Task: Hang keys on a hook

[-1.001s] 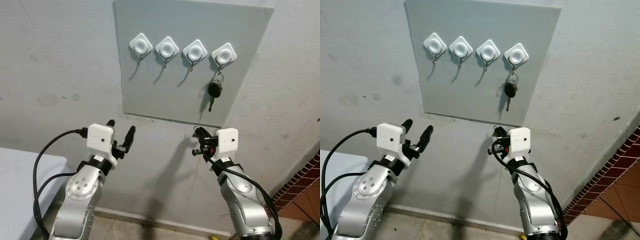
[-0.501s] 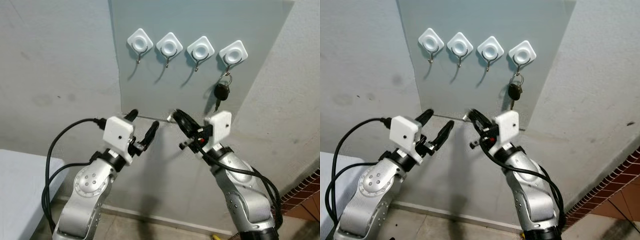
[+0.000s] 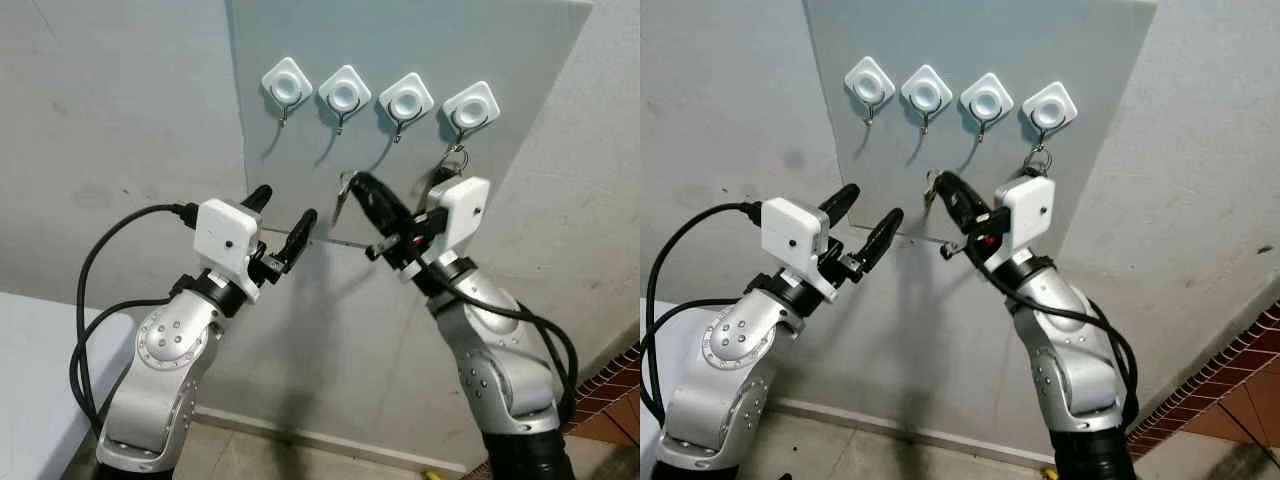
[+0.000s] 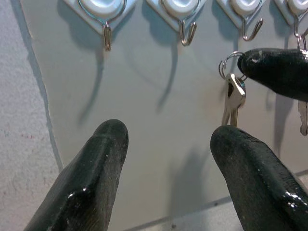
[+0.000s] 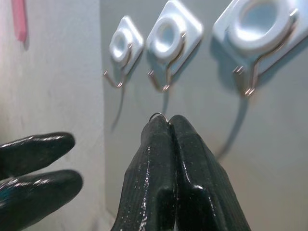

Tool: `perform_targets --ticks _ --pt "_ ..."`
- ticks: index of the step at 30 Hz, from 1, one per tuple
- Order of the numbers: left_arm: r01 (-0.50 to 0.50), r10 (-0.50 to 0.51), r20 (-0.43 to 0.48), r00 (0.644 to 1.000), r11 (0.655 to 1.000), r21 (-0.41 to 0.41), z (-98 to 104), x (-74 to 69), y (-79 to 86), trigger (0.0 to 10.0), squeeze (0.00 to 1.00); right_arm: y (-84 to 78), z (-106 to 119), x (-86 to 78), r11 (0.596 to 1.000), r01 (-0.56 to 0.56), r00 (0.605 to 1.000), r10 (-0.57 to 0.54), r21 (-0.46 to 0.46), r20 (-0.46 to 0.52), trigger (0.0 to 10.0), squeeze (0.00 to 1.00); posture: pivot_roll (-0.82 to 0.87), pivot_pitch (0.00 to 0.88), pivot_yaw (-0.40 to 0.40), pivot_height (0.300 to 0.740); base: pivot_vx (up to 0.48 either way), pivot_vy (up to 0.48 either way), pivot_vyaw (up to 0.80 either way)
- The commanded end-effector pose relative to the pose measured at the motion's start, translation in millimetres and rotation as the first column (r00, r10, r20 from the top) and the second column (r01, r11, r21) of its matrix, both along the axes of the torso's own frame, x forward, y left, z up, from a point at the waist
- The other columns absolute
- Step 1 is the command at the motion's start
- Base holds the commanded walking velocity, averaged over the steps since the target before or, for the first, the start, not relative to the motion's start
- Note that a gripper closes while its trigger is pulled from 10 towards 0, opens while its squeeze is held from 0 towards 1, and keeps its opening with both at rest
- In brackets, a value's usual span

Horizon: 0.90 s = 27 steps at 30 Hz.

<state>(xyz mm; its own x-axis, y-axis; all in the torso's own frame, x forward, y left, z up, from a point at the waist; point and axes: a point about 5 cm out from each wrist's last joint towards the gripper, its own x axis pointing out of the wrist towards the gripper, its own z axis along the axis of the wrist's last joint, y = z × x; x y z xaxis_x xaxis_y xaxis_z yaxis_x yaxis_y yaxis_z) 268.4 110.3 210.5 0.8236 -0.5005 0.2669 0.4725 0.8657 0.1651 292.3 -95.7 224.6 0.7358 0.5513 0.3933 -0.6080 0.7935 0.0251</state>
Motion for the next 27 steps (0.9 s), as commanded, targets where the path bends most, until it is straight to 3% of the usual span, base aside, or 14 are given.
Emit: perform_targets --ticks 1,18,22,27 --pt "0.005 -0.005 0.015 1.000 1.000 0.002 6.0 -0.4 -0.2 10.0 0.00 -4.1 7.3 0.2 1.000 0.010 1.000 -0.010 0.024 0.016 10.0 0.00 -0.07 0.000 -0.039 0.732 0.000 0.000 0.00" --pt "0.062 -0.062 0.028 0.998 0.998 0.019 11.7 1.8 -9.8 10.0 0.00 -16.4 24.6 3.9 0.976 0.041 0.999 -0.039 0.212 -0.016 10.0 0.00 -0.08 0.000 -0.027 0.732 0.000 0.000 0.00" --pt "0.062 -0.063 0.028 0.998 0.998 0.016 11.7 1.4 -10.0 10.0 0.00 -17.7 24.6 3.4 0.970 0.046 0.999 -0.040 0.239 -0.030 10.0 0.00 -0.08 0.000 -0.027 0.732 0.000 0.000 0.00" --pt "0.058 -0.059 0.024 0.998 0.998 0.013 11.5 1.3 -9.7 10.0 0.00 -15.1 17.1 0.6 0.978 0.031 0.999 -0.022 0.208 -0.044 10.0 0.00 -0.08 0.000 -0.027 0.732 0.000 0.000 0.00"
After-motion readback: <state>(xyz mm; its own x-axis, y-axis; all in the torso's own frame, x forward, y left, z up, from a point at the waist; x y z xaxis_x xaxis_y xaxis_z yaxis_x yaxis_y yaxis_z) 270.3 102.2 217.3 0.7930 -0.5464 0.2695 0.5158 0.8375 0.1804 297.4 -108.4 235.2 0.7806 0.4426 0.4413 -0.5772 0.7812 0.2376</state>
